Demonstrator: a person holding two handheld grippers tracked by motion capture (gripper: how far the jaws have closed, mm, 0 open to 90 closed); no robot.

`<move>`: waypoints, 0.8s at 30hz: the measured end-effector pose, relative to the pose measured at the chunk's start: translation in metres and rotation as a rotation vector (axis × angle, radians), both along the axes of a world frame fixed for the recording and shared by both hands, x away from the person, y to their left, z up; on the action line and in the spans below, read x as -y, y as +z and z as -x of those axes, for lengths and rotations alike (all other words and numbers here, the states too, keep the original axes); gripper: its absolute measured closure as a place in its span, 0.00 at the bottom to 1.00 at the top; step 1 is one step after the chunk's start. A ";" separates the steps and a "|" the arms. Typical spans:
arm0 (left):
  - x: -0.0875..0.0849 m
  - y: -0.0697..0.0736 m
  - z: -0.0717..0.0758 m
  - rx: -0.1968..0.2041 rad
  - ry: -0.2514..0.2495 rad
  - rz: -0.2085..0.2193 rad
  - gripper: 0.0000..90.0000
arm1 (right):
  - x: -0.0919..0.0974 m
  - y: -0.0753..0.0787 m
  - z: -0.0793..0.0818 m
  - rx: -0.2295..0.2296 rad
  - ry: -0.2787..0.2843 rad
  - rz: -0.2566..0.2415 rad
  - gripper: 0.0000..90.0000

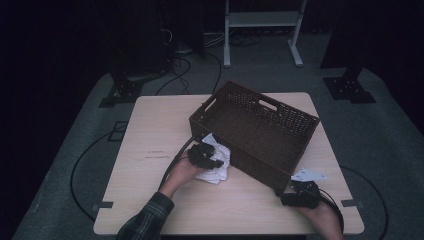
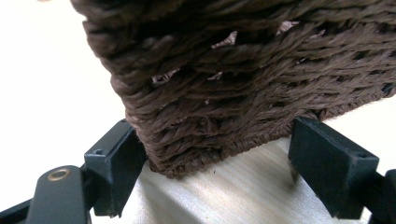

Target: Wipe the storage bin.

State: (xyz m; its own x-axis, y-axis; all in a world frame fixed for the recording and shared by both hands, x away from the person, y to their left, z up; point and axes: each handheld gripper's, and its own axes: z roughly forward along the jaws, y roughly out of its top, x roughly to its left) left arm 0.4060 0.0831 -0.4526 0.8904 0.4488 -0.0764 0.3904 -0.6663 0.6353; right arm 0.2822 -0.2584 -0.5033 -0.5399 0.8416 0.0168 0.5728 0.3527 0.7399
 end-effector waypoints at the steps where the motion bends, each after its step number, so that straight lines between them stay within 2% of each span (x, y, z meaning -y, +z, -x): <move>1: 0.000 0.000 0.000 0.000 0.000 0.000 0.76 | 0.000 0.000 0.000 0.000 0.000 0.000 0.21; 5: -0.002 0.013 0.004 0.020 -0.005 0.041 0.76 | 0.000 0.000 0.000 0.000 0.000 0.000 0.21; 10: -0.003 0.025 0.007 0.048 -0.017 0.057 0.76 | 0.000 0.000 0.000 0.000 0.000 0.000 0.21; 16: -0.005 0.042 0.014 0.087 -0.024 0.103 0.76 | 0.000 0.000 0.000 0.007 0.004 0.004 0.21; 20: -0.006 0.048 0.016 0.097 -0.023 0.133 0.76 | 0.000 0.000 0.000 0.000 0.000 0.000 0.21; 24: -0.005 0.048 0.017 0.098 -0.026 0.124 0.76 | 0.000 0.000 0.000 0.000 0.000 0.000 0.21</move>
